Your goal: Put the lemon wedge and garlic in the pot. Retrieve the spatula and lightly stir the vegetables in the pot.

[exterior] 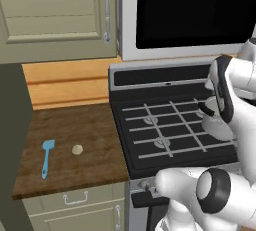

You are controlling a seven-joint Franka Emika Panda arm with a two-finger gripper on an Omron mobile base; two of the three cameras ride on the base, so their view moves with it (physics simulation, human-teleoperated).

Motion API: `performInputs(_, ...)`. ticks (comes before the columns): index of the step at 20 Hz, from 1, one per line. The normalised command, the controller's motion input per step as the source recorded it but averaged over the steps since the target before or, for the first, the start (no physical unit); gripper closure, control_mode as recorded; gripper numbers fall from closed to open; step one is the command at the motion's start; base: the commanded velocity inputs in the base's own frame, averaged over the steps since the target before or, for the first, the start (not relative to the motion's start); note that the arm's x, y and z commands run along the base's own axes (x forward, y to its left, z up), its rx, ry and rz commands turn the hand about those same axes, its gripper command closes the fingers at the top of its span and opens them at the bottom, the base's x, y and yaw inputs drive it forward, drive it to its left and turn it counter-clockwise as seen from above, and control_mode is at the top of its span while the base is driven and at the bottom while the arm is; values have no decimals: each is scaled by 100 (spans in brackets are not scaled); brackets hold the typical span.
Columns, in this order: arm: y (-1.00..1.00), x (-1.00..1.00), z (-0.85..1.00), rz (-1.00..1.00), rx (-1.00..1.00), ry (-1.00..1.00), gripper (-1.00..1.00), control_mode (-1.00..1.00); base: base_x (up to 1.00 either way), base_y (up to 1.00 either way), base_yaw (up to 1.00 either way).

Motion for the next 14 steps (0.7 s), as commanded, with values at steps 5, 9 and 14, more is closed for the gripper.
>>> performInputs(5, 100, -29, 19, 21, 0, 22, -100, -100, 0, 0, 0)
performInputs(9, 100, -42, -1, 21, -1, 13, -100, -100, 0, 0, 0)
performInputs(14, 100, -60, -33, 22, -7, 0, -100, -100, 0, 0, 0)
